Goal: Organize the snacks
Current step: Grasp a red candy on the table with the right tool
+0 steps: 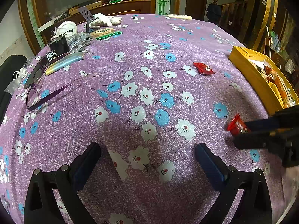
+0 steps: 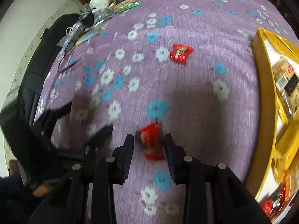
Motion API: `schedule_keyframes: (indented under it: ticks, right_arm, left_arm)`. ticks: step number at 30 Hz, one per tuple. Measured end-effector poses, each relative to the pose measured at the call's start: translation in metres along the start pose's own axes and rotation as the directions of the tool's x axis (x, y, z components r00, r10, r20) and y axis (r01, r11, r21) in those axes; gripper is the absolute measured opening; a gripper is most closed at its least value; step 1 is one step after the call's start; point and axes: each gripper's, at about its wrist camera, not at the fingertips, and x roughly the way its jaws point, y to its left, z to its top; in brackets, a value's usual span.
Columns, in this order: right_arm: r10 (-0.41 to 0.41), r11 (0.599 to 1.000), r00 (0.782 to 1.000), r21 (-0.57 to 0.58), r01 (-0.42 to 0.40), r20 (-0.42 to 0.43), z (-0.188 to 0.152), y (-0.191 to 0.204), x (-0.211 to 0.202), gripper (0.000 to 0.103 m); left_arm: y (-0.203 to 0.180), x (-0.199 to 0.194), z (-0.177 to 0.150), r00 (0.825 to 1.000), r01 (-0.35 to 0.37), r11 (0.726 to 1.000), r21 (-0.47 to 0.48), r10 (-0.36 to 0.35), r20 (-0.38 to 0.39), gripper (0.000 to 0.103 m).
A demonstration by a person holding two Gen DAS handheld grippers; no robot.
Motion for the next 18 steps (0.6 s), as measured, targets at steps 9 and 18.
schedule_keyframes:
  ticks: [9,18]
  right_arm:
    - [-0.118,0.992,0.992,-0.037,0.12,0.038,0.005,0.012,0.004,0.027]
    - [-0.077,0.995,0.988,0.065,0.069,0.133,-0.022,-0.007,-0.031,0.019]
  left_arm:
    - [0.0,0.0,0.0,1.0,0.0,1.0,-0.001,0.0,0.0,0.103]
    - [0.008,-0.021,0.021,0.993,0.115,0.989,-0.093,-0.114,0.019,0.073]
